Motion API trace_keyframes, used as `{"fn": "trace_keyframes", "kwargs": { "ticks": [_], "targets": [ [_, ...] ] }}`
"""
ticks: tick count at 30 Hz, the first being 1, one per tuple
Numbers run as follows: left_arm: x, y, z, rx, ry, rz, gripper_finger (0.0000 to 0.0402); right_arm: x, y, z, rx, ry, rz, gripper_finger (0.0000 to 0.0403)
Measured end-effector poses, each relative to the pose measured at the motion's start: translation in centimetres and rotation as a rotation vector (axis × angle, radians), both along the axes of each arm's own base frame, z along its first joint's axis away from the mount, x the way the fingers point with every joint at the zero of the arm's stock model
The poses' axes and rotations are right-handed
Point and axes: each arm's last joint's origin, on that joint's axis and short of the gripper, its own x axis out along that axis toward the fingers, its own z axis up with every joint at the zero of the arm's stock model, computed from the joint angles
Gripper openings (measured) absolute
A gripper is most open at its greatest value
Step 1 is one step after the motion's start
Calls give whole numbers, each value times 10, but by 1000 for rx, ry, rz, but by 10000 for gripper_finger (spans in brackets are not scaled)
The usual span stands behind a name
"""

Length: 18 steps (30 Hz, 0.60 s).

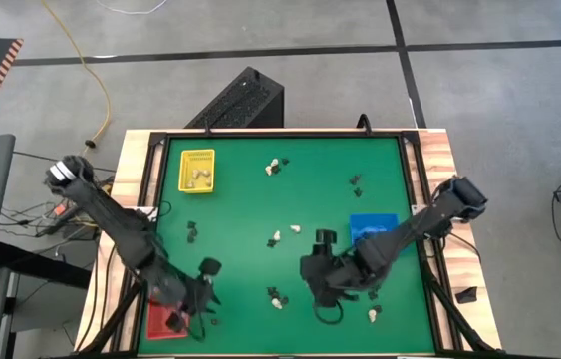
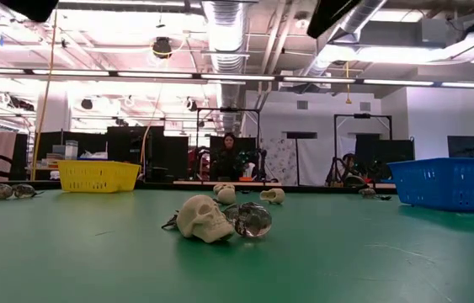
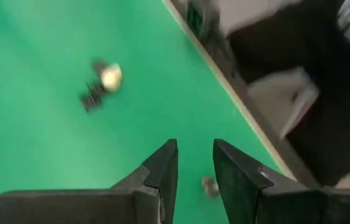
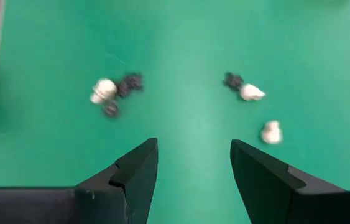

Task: Sort Halloween decoration
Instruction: Put the black skull toy into the red bin

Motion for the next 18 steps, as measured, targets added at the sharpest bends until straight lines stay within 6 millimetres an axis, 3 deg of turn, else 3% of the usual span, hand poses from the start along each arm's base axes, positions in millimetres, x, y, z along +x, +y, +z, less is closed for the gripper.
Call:
{"fn": "trace_keyframes", "kwargs": {
  "ticks": [3, 8, 18],
  "targets": [
    [8, -15, -25, 41, 99, -9, 92, -8, 12, -19, 37, -42, 5, 232],
    [18, -23, -55, 64, 211, 65, 93, -16, 24, -35, 74, -54, 6, 232],
    [17, -32, -64, 29, 262, 28, 158, -16, 32, -43, 75, -45, 15, 232]
  ]
}}
